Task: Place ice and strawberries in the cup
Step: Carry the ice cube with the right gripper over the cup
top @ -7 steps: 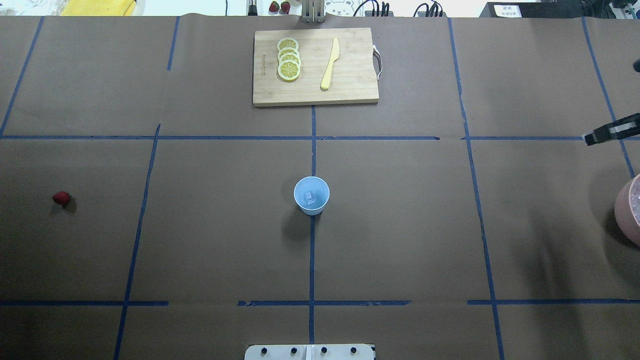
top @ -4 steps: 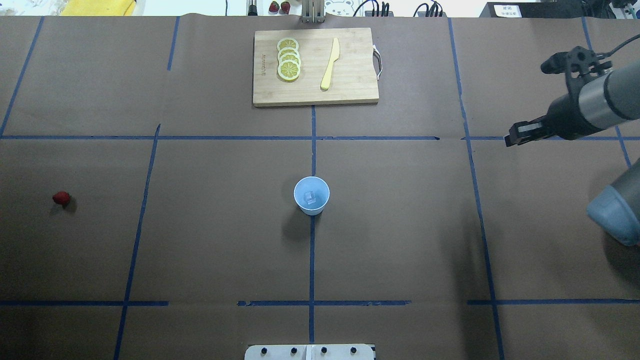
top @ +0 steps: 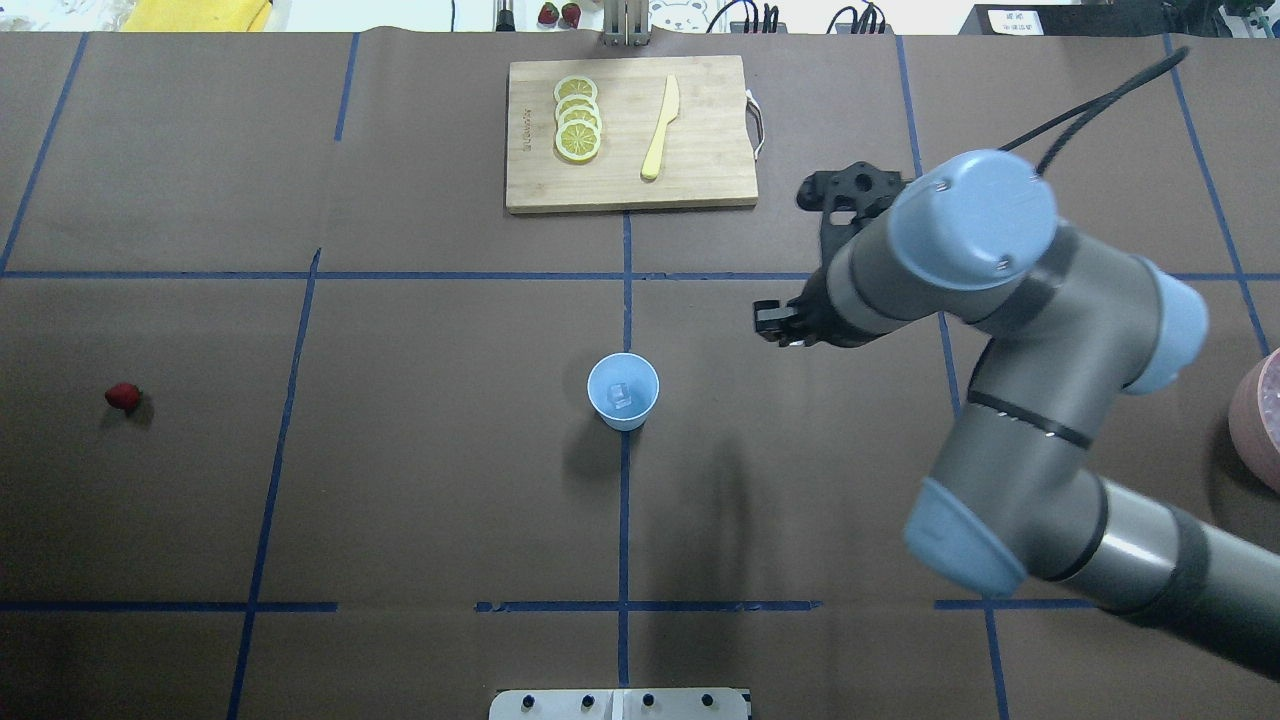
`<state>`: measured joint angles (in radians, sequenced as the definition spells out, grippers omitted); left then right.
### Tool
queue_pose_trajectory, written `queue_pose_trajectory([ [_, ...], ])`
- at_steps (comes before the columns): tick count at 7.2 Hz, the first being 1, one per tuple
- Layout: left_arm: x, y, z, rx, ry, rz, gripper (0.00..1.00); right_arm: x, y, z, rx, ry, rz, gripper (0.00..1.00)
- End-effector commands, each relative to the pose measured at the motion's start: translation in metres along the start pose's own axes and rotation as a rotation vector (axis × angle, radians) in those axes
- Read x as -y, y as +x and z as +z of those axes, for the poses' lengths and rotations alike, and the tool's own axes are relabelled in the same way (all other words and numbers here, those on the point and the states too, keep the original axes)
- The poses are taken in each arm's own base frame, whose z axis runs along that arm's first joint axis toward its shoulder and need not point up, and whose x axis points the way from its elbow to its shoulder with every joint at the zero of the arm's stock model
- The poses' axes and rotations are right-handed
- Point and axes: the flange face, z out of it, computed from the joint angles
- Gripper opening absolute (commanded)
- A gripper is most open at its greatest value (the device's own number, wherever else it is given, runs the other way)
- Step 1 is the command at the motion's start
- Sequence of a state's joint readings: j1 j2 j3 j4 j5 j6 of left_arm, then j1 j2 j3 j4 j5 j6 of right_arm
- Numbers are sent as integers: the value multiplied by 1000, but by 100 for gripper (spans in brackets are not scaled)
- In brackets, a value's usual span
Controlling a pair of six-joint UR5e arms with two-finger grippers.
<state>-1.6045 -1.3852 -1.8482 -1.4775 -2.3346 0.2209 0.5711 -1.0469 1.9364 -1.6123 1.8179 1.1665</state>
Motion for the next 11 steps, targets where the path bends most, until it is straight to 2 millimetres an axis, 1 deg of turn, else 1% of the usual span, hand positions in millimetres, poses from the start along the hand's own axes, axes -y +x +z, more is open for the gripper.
queue_pose_trajectory([
  [1,0,0,0,0,0,0,100,-38,-104,9,-36,8,64,0],
  [2,0,0,0,0,0,0,100,-50,-114,12,-39,1,55,0],
  [3,0,0,0,0,-1,-1,100,-60,-119,17,-47,10,68,0],
  [4,0,0,0,0,-1,-1,100,-61,-123,15,-40,14,70,0],
  [5,0,0,0,0,-1,-1,100,-54,-142,18,-45,21,70,0],
  [6,0,0,0,0,-1,-1,100,-44,-163,30,-70,36,72,0],
  [7,0,0,0,0,-1,-1,100,-43,-161,40,-87,34,74,0],
  [9,0,-1,1,-1,-2,-2,100,-40,-158,48,-111,59,69,0],
  [10,0,-1,1,-1,-2,-2,100,-39,-158,49,-115,61,64,3],
  [11,0,-1,1,-1,-3,-3,100,-39,-157,51,-120,59,56,47],
])
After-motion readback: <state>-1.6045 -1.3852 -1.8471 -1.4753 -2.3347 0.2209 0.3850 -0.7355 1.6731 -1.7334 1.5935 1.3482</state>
